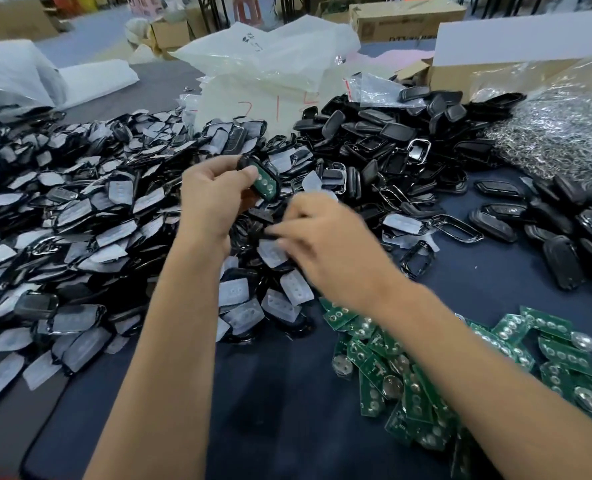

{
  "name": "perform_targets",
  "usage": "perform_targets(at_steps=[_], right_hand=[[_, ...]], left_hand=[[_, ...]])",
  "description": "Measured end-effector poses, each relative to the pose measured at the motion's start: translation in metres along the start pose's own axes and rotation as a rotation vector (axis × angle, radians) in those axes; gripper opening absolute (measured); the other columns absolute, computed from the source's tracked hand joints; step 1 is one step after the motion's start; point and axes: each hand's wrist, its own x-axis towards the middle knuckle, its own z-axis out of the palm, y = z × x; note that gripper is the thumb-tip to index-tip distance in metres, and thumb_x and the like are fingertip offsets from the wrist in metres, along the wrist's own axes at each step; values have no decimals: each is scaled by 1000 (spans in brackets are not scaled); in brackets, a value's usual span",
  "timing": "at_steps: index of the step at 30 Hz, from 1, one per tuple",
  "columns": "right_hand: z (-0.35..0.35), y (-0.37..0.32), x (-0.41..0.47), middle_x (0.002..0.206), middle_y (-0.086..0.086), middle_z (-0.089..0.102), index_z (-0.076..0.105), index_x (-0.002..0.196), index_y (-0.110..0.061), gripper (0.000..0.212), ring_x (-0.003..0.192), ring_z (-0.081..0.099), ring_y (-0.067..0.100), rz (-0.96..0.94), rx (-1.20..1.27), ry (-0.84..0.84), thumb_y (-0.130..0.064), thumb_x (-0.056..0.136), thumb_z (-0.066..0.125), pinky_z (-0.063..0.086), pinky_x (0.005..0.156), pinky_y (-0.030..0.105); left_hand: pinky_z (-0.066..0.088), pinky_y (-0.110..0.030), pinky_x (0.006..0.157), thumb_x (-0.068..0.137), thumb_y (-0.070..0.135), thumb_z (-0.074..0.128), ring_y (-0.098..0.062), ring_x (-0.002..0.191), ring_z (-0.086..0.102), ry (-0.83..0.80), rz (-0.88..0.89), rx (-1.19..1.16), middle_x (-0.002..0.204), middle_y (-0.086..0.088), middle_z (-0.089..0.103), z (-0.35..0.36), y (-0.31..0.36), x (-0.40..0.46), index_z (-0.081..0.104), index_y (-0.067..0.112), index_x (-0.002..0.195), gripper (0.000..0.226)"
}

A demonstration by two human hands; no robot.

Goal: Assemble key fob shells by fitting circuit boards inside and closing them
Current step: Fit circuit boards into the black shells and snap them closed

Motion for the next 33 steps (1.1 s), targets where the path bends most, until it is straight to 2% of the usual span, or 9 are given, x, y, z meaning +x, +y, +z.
perform_targets(at_steps=[3, 6, 9, 13, 18, 21, 26, 28, 33], right_hand=[[-29, 42, -18, 93, -4, 74, 81, 112, -18, 19, 89, 67, 15, 287, 222, 307, -15, 95, 73, 55, 82, 37], [-50, 80, -39, 90, -11, 80, 83, 93, -36, 24, 89, 75, 9, 554, 499, 559, -13, 90, 78, 61, 87, 33], [-54, 106, -60, 86, -3, 80, 80, 88, -31, 21, 84, 75, 14, 726, 637, 683, -11, 87, 82, 62, 86, 36], [-47, 117, -72, 79, -9, 78, 79, 80, -30, 21, 79, 71, 7, 810, 761, 729, -9, 86, 84, 58, 80, 29], [-44, 118, -70, 75, -9, 76, 81, 73, -31, 28, 76, 68, 9, 787, 843, 695, -5, 86, 83, 57, 77, 27], [-42, 115, -69, 77, -3, 78, 83, 72, -28, 33, 78, 72, 13, 762, 968, 678, 0, 87, 78, 61, 78, 28], [-44, 113, -69, 84, 6, 79, 82, 82, -17, 21, 78, 74, 19, 758, 1133, 655, 1, 88, 75, 62, 70, 27], [-43, 115, -70, 90, 10, 80, 79, 94, -9, 12, 80, 75, 21, 779, 1166, 644, 1, 89, 75, 61, 70, 26], [-39, 116, -70, 95, 8, 81, 76, 101, -7, 20, 88, 77, 19, 807, 1273, 632, 8, 91, 68, 63, 77, 29]], left_hand=[[56, -22, 62, 94, 5, 71, -13, 69, 72, -163, 0, 63, 80, -4, 77, 35, -11, -12, 75, 17, 90, 13], [61, -31, 69, 91, 14, 77, -19, 72, 73, -365, 42, 245, 86, -7, 78, 81, -25, -29, 71, 24, 95, 12], [48, -20, 60, 88, 24, 80, -6, 67, 63, -480, 265, 548, 75, 4, 69, 119, -40, -44, 67, 27, 95, 15], [41, -24, 64, 88, 20, 77, 2, 65, 53, -504, 389, 651, 68, 13, 58, 138, -56, -50, 75, 28, 98, 13], [52, -27, 88, 90, 14, 75, -11, 94, 65, -371, 540, 537, 101, 3, 71, 141, -61, -50, 78, 19, 109, 19], [54, -18, 86, 92, 8, 73, -7, 93, 71, -432, 416, 272, 99, 2, 77, 143, -60, -55, 78, 12, 110, 19], [62, -45, 86, 93, 2, 73, -28, 90, 75, -498, 214, 51, 93, -14, 78, 136, -59, -53, 77, 4, 106, 14], [63, -39, 81, 92, 3, 75, -30, 84, 76, -539, 146, 4, 89, -16, 78, 133, -58, -55, 76, 4, 104, 12], [54, -21, 66, 88, 2, 79, -14, 66, 69, -567, 34, -28, 74, -13, 74, 131, -57, -56, 76, 4, 94, 7]])
